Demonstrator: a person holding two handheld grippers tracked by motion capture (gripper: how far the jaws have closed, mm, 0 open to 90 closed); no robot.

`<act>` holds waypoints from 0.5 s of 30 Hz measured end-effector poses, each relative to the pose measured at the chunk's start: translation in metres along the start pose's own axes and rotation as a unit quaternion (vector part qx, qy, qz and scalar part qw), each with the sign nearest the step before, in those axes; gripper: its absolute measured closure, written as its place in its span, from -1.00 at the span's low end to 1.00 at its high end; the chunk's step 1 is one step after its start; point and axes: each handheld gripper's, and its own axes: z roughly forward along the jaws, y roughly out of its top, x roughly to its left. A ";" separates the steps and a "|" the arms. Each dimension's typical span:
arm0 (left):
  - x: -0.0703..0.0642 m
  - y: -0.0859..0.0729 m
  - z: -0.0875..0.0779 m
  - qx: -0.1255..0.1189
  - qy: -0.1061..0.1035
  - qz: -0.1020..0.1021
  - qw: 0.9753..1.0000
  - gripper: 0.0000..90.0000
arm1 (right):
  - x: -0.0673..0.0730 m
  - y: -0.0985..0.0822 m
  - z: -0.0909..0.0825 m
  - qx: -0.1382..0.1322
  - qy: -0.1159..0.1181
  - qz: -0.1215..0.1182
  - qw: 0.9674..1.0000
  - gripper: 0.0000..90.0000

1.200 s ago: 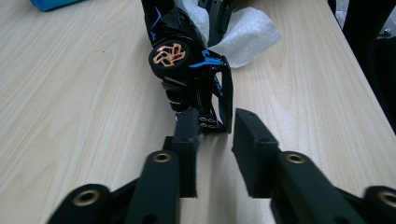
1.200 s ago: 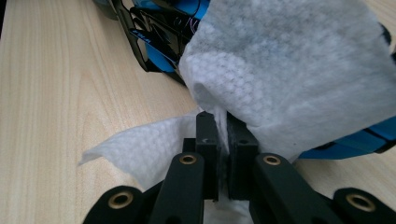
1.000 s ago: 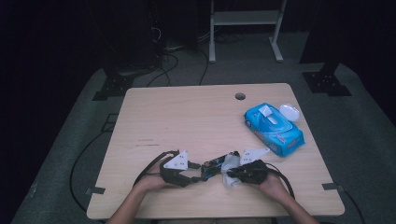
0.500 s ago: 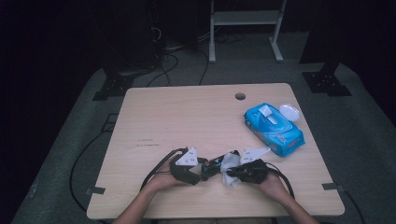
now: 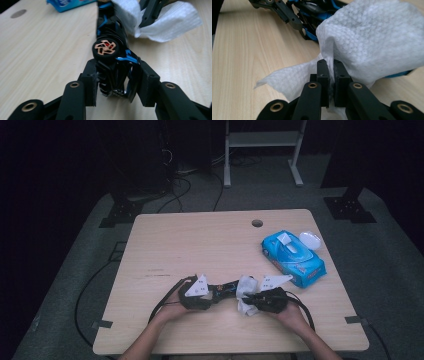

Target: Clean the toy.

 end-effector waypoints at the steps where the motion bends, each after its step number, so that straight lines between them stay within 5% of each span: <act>1: 0.002 -0.001 -0.002 -0.002 0.001 -0.003 1.000 0.30 | 0.000 0.001 -0.001 -0.004 -0.001 0.002 1.000 0.89; 10: 0.008 -0.008 -0.005 -0.009 0.000 -0.014 1.000 0.30 | 0.003 0.041 -0.010 -0.046 -0.009 -0.018 0.999 0.89; 15: 0.009 -0.010 -0.005 -0.016 -0.006 -0.018 1.000 0.30 | 0.013 0.072 0.008 -0.048 0.002 -0.037 0.998 0.89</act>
